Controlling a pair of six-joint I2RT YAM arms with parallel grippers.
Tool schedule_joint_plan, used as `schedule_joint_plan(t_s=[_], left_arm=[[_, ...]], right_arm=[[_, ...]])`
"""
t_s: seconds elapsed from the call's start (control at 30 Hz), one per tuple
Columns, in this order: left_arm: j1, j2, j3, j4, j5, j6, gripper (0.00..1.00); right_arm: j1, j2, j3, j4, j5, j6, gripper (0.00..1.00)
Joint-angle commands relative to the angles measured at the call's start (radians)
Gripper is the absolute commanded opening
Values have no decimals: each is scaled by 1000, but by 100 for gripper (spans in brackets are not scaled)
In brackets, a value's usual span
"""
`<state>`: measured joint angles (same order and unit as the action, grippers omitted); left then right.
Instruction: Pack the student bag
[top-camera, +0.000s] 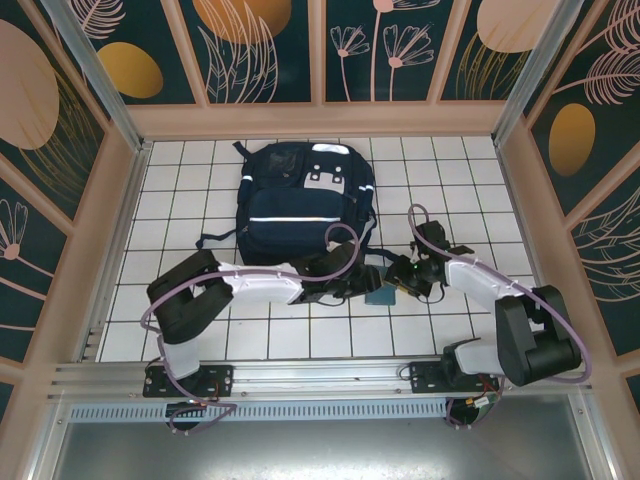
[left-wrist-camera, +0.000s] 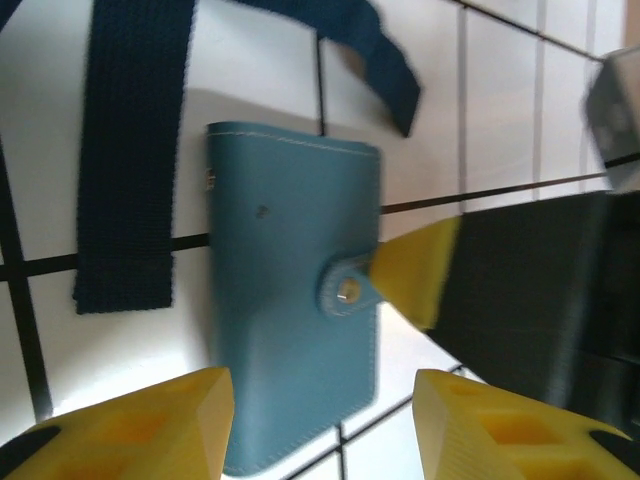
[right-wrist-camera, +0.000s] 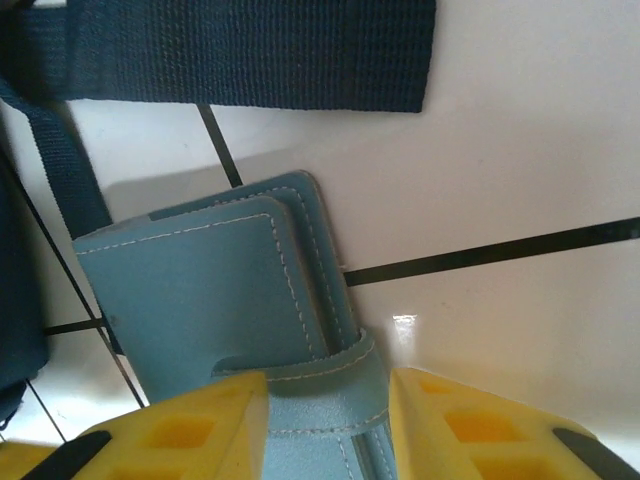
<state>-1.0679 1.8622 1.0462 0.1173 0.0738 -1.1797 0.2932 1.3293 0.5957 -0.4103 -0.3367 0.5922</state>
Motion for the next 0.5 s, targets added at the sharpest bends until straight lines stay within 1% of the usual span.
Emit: schedule_joint_plan(t_s=[0.0,0.13,0.27,0.43,0.47], left_arm=[[-1,42,12,19,14,-19,51],[0,76,23,27,42,-6,49],[0,95,9,86,76,-24,40],[0,99,9,130,96,-34,32],[0,97,11,130,91,-34,29]], right_arm=[[-5,17,-13,35,-27,-28,38],[-6,22,-29,58,-57,-29,38],[-6,25,-40,69,-72,-26,38],[-5,20,-63,101,-143,-23,36],[-4,21,-67,106,-157,-22,35]])
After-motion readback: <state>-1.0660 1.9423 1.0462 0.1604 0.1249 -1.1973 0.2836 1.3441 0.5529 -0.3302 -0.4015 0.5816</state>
